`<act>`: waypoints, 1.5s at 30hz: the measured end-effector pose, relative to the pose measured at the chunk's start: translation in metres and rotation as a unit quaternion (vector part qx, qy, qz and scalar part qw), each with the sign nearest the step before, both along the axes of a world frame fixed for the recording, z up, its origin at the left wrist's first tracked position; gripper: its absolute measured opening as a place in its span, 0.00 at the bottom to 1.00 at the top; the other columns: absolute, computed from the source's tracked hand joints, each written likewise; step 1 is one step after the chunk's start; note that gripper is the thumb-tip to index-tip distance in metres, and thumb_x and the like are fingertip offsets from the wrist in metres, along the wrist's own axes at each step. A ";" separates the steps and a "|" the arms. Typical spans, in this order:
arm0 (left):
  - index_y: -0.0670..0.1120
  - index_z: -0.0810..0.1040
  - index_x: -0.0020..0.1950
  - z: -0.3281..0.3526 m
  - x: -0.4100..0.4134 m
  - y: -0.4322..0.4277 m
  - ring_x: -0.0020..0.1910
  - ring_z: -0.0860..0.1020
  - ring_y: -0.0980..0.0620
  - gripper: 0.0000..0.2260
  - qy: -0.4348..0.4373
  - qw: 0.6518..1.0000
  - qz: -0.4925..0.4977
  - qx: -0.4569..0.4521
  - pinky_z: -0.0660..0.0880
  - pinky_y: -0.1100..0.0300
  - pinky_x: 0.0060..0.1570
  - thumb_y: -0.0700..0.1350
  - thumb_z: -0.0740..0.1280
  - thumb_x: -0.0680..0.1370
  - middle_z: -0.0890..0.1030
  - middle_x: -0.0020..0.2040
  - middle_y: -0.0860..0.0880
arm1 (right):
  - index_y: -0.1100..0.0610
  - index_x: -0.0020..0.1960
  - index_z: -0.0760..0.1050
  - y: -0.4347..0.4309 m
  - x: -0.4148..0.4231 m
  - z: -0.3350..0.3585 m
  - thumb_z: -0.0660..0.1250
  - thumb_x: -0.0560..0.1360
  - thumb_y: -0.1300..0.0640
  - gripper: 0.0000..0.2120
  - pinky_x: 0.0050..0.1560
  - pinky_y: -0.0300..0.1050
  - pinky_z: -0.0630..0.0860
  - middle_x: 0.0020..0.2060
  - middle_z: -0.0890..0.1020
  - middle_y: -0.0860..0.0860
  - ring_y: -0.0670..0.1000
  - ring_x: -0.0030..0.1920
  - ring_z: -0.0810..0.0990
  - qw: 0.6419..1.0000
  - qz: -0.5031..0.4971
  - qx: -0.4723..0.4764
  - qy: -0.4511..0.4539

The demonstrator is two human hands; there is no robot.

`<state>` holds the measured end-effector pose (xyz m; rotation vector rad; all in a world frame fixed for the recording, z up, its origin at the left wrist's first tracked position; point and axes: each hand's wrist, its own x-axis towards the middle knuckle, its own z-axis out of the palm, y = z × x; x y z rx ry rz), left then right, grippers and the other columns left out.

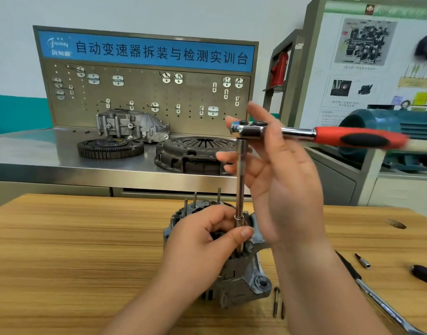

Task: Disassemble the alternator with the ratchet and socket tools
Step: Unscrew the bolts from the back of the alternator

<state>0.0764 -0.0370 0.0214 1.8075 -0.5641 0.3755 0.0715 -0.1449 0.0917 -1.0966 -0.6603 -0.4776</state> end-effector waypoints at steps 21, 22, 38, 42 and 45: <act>0.52 0.79 0.39 0.018 -0.010 0.009 0.35 0.81 0.59 0.10 -0.070 0.992 0.016 -0.103 0.74 0.70 0.36 0.41 0.65 0.77 0.83 0.34 0.54 | 0.46 0.44 0.77 -0.047 -0.029 -0.035 0.62 0.66 0.32 0.19 0.47 0.43 0.74 0.42 0.78 0.40 0.40 0.47 0.75 0.738 -0.299 -0.605 0.008; 0.51 0.79 0.39 0.020 -0.010 0.009 0.36 0.81 0.58 0.10 -0.061 0.990 0.010 -0.127 0.75 0.71 0.37 0.40 0.64 0.77 0.83 0.34 0.53 | 0.45 0.44 0.76 -0.045 -0.031 -0.036 0.61 0.66 0.31 0.20 0.48 0.42 0.74 0.43 0.77 0.40 0.39 0.48 0.73 0.712 -0.306 -0.632 0.001; 0.53 0.78 0.36 0.038 -0.021 0.018 0.32 0.77 0.54 0.18 0.009 0.959 -0.120 -0.256 0.72 0.66 0.29 0.40 0.56 0.81 0.78 0.32 0.52 | 0.53 0.49 0.75 -0.014 -0.030 -0.043 0.63 0.79 0.48 0.08 0.52 0.45 0.69 0.49 0.74 0.44 0.48 0.51 0.71 0.649 -0.326 -0.686 -0.039; 0.51 0.76 0.37 0.037 -0.018 0.020 0.28 0.68 0.57 0.12 0.010 0.954 -0.140 -0.265 0.68 0.66 0.28 0.43 0.58 0.79 0.73 0.31 0.53 | 0.54 0.52 0.75 -0.011 -0.031 -0.047 0.61 0.81 0.51 0.08 0.54 0.46 0.70 0.51 0.74 0.46 0.48 0.52 0.72 0.648 -0.327 -0.686 -0.050; 0.51 0.77 0.38 0.037 -0.015 0.023 0.28 0.66 0.58 0.09 0.006 0.948 -0.158 -0.275 0.67 0.67 0.28 0.47 0.60 0.76 0.71 0.31 0.54 | 0.52 0.54 0.75 -0.011 -0.035 -0.039 0.60 0.81 0.54 0.06 0.52 0.42 0.72 0.51 0.74 0.44 0.45 0.51 0.72 0.679 -0.343 -0.648 -0.045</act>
